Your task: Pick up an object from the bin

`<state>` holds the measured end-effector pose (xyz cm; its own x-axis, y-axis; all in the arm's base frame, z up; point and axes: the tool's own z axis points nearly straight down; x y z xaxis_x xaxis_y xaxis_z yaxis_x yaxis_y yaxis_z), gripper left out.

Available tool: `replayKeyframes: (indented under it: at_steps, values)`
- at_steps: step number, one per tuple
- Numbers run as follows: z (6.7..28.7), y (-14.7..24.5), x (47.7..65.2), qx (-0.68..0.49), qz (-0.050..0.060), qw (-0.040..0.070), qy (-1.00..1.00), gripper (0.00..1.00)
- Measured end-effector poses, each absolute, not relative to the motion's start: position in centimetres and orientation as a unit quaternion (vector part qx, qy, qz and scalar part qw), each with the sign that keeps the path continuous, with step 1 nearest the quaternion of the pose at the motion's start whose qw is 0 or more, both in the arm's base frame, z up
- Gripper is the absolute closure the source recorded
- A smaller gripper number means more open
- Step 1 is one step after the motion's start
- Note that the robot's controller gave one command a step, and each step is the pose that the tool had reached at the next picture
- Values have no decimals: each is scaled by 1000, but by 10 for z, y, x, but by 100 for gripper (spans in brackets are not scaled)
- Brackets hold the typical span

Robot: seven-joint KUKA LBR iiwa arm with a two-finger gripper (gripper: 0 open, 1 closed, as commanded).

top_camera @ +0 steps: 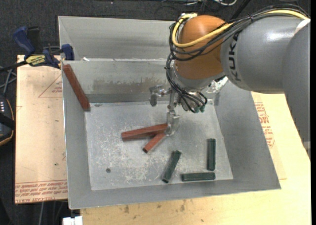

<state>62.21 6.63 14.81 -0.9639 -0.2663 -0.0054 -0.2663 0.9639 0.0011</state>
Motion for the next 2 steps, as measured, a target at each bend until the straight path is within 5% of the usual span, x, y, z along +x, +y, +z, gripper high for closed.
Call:
replayKeyframes:
  at_steps: [1,2]
  values:
    - [96,46,615,-260,0,2,966,0]
    - [72,29,617,-272,1,1,962,100]
